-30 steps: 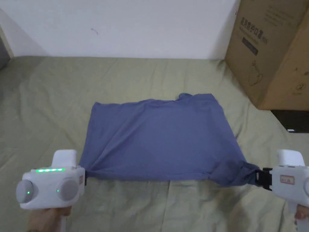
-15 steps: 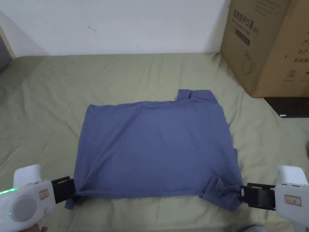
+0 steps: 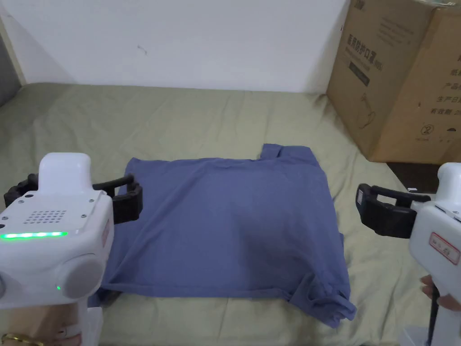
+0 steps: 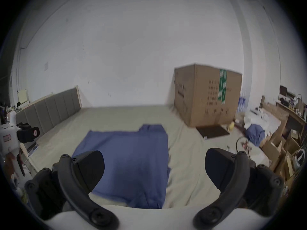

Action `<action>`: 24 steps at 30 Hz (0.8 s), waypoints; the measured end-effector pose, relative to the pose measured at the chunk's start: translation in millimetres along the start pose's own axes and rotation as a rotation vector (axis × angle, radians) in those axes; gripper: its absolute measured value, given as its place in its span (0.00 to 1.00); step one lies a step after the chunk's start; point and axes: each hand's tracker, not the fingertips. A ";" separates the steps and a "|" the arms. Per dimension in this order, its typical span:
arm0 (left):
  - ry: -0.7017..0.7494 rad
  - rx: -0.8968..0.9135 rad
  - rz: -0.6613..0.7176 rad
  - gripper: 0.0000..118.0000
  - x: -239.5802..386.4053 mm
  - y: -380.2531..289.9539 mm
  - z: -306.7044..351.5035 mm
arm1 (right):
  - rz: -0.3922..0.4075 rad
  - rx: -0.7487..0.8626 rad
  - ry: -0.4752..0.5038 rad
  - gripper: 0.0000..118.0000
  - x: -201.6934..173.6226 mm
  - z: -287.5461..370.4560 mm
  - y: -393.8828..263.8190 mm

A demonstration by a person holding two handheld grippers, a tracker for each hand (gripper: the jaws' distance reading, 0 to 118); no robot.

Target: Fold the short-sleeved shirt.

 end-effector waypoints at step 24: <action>-0.101 -0.288 0.065 0.15 -18.0 -13.9 -39.5 | -0.093 0.046 0.018 0.00 -30.4 -20.7 -0.4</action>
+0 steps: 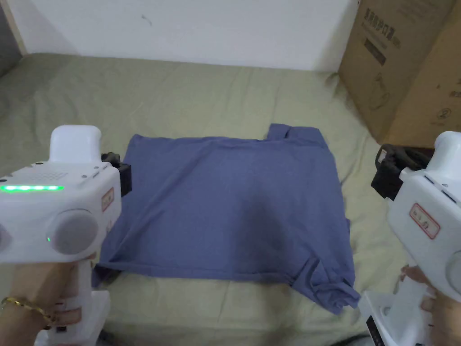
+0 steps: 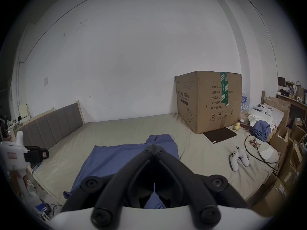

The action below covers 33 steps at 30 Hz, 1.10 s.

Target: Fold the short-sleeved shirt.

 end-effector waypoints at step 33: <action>0.036 -0.419 -0.013 0.03 -25.8 -90.3 -73.9 | 0.055 -0.422 0.002 0.00 16.6 -53.7 -51.9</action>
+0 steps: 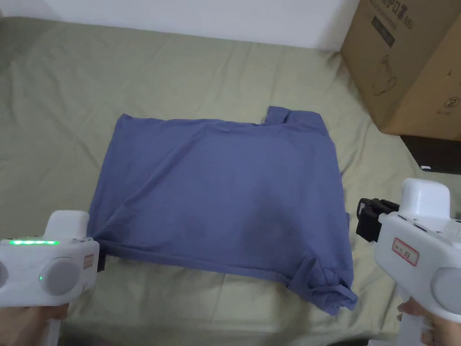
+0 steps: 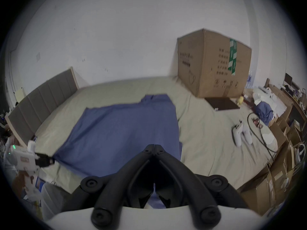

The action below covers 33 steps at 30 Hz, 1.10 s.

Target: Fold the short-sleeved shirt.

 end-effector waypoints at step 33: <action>-0.058 0.067 0.147 0.03 -3.0 24.9 26.9 | 0.015 -0.441 0.081 0.10 50.4 -48.0 -32.4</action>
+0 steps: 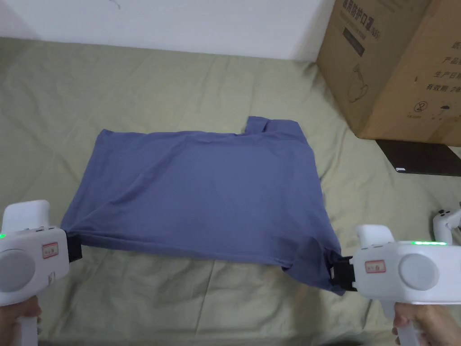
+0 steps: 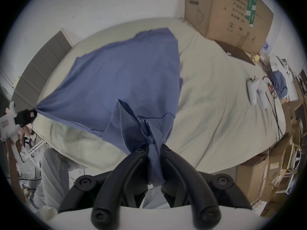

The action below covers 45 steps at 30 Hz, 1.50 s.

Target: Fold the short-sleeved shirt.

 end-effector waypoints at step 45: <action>0.091 0.205 -0.054 0.87 26.7 119.7 -100.3 | -0.048 0.197 -0.187 0.92 -16.5 -73.6 180.5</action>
